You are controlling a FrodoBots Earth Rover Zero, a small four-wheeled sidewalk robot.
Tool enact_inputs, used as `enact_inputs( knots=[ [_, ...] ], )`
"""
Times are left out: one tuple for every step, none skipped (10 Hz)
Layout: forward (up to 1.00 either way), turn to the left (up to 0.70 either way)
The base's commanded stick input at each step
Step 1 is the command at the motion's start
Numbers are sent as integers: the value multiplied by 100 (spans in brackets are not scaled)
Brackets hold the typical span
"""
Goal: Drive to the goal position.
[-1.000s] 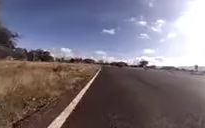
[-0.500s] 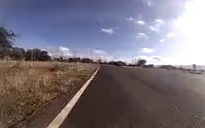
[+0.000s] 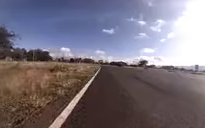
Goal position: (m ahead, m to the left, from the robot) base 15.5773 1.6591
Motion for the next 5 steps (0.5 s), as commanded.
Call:
enact_inputs(
  knots=[
    [45,0],
    [45,0],
    [45,0],
    [45,0],
    [45,-8]
  ],
)
